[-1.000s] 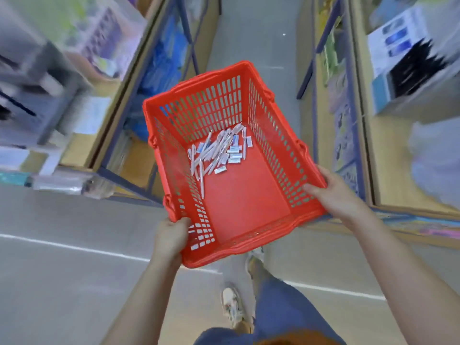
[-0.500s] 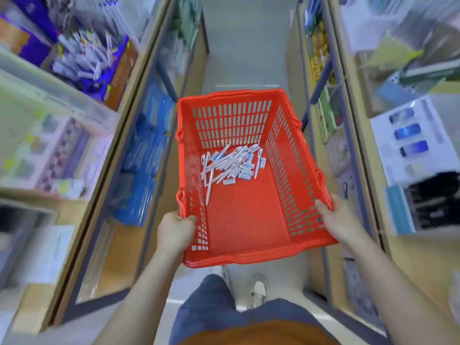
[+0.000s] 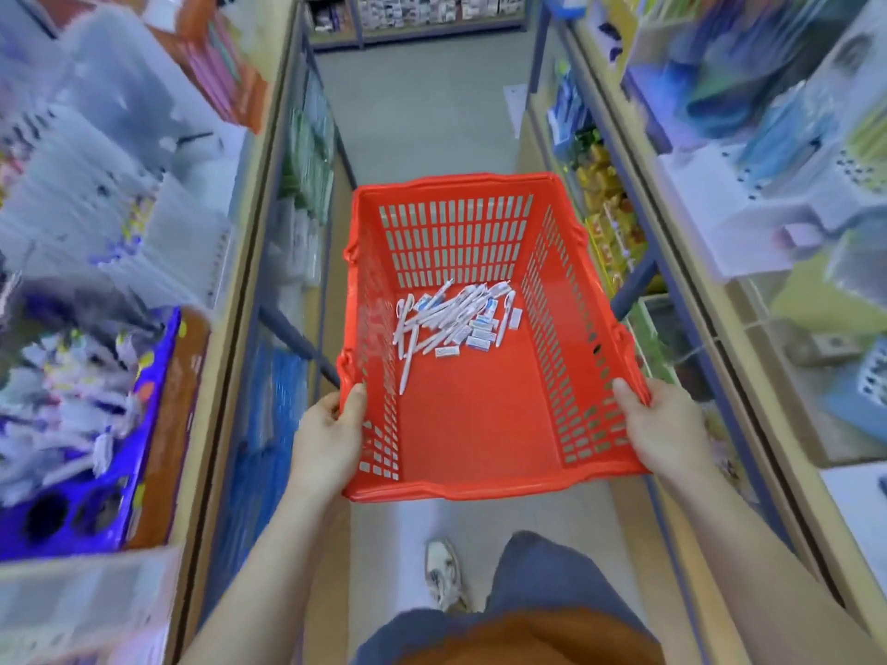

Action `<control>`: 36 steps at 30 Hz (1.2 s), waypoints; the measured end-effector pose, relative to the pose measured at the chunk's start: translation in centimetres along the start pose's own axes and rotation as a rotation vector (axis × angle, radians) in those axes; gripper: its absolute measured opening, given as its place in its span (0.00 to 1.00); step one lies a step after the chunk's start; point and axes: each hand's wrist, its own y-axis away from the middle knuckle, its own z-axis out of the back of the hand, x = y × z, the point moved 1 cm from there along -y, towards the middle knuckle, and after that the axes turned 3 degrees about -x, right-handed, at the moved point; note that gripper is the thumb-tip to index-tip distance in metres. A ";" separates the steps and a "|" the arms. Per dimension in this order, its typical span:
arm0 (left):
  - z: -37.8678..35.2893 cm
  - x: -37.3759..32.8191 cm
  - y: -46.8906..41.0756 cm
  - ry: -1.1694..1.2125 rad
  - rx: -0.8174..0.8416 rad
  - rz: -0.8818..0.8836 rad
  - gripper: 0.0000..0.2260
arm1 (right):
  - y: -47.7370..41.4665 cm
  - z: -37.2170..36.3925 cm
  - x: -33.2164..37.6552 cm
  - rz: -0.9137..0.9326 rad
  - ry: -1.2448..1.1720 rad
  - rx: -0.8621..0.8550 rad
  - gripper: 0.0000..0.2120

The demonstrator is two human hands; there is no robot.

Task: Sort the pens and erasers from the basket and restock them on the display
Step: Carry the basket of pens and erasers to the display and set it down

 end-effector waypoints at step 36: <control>-19.9 -56.0 -81.7 -0.177 0.014 -0.265 0.24 | -85.4 -12.1 41.4 -0.234 -0.369 -0.078 0.07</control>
